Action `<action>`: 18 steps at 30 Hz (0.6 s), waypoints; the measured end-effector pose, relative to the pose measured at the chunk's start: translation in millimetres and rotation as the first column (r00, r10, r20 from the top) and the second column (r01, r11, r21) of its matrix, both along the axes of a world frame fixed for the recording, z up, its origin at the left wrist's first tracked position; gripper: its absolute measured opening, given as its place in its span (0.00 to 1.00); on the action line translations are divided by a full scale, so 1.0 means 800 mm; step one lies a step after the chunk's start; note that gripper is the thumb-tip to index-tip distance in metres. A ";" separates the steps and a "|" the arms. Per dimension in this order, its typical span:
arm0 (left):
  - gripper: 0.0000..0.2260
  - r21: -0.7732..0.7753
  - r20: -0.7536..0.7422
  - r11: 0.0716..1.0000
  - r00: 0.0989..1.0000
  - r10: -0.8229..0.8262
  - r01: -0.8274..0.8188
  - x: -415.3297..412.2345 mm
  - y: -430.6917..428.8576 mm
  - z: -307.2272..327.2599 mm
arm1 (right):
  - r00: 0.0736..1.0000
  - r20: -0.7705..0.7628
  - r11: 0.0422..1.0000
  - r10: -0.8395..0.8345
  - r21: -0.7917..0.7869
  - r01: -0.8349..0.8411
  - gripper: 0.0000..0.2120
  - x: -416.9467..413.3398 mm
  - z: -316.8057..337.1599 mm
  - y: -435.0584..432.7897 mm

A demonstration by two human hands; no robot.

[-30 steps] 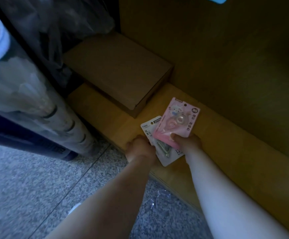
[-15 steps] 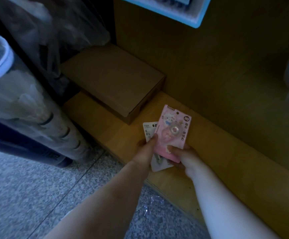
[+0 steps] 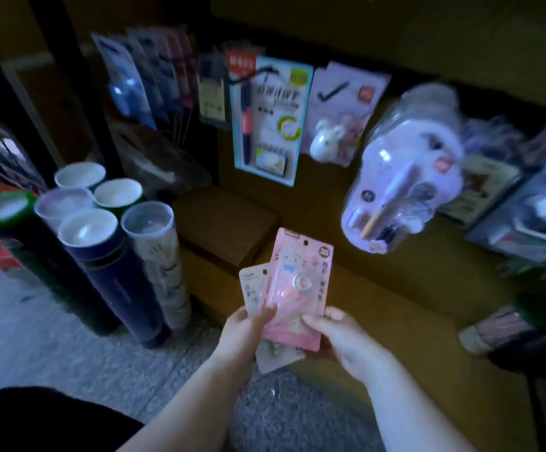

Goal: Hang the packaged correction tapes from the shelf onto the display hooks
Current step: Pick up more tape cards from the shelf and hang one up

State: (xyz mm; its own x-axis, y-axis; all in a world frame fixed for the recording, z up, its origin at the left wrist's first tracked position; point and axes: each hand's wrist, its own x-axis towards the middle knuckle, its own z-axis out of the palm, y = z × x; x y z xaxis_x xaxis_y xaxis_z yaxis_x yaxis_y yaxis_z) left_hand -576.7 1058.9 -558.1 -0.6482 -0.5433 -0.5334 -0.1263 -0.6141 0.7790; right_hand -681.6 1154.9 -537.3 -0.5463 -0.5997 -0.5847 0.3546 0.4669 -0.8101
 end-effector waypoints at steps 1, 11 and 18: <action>0.07 -0.021 -0.019 1.000 1.000 -0.013 0.012 0.016 0.006 0.020 | 0.999 -0.042 1.000 0.023 -0.004 -0.023 0.05 0.012 0.019 0.011; 0.19 -0.234 -0.324 0.969 0.934 -0.153 0.078 0.096 0.051 0.217 | 0.938 -0.270 0.890 -0.217 -0.450 0.076 0.08 0.073 0.218 0.068; 0.14 -0.294 -0.412 0.955 0.896 -0.164 0.040 0.074 0.083 0.311 | 0.860 -0.374 0.838 -0.347 -0.535 0.105 0.11 0.071 0.316 0.097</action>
State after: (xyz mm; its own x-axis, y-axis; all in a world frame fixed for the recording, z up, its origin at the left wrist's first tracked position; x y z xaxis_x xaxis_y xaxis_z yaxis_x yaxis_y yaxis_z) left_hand -517.4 1125.2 -309.2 -0.8382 -0.5444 -0.0330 0.2068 -0.3733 0.9044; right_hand -625.0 1232.5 -284.6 -0.8248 -0.5595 0.0819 -0.0496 -0.0726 -0.9961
